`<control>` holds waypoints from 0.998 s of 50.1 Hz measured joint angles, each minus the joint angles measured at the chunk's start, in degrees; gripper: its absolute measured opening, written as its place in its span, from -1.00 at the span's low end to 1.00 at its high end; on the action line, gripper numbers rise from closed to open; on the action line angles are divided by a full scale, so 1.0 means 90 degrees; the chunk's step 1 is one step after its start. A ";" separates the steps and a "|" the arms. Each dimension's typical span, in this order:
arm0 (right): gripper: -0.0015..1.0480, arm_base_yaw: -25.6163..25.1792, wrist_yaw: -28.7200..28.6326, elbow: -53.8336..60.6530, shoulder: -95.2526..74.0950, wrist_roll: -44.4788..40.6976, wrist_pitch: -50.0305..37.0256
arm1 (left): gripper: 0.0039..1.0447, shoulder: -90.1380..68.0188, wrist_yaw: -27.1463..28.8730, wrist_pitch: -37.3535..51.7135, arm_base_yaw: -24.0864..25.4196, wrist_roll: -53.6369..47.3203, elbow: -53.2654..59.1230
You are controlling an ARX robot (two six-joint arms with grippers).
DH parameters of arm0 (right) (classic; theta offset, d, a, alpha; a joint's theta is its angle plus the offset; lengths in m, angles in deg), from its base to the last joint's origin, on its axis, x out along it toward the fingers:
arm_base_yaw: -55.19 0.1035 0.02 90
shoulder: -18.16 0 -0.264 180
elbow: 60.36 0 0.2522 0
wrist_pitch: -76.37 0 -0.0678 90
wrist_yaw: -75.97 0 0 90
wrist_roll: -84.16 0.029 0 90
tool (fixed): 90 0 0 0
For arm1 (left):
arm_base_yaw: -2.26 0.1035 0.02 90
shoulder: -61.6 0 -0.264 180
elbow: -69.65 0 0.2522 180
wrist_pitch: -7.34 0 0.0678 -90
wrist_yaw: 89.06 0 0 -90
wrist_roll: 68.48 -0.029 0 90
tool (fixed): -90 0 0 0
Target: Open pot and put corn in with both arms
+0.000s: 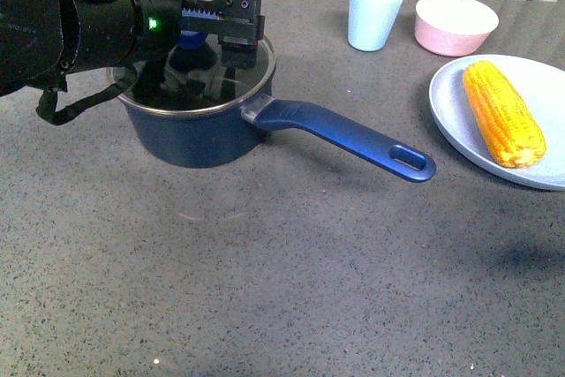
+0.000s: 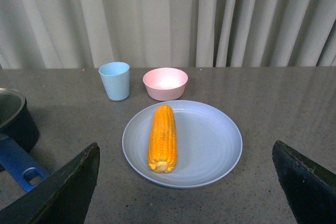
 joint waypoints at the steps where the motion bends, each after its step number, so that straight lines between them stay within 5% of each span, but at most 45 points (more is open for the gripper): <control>1: 0.83 0.0000 0.0000 0.0000 0.0000 0.0000 0.0000 | 0.84 -0.0027 0.0015 -0.0007 0.0000 0.0010 -0.0005; 11: 0.83 0.0000 0.0000 0.0000 0.0000 0.0000 0.0000 | 0.83 -0.0061 0.0073 -0.0019 0.0019 0.0070 -0.0017; 21: 0.83 0.0000 0.0000 0.0000 0.0000 0.0000 0.0000 | 0.17 -0.0061 0.0202 -0.0032 0.0019 0.0051 -0.0017; 38: 0.83 0.0000 0.0000 0.0000 0.0000 0.0000 0.0000 | 0.14 0.0602 0.0219 -0.0126 0.0117 0.0194 0.0284; 50: 0.83 0.0000 0.0000 0.0000 0.0000 0.0000 0.0000 | 0.14 0.1530 0.0199 0.0294 0.1042 0.0287 0.0920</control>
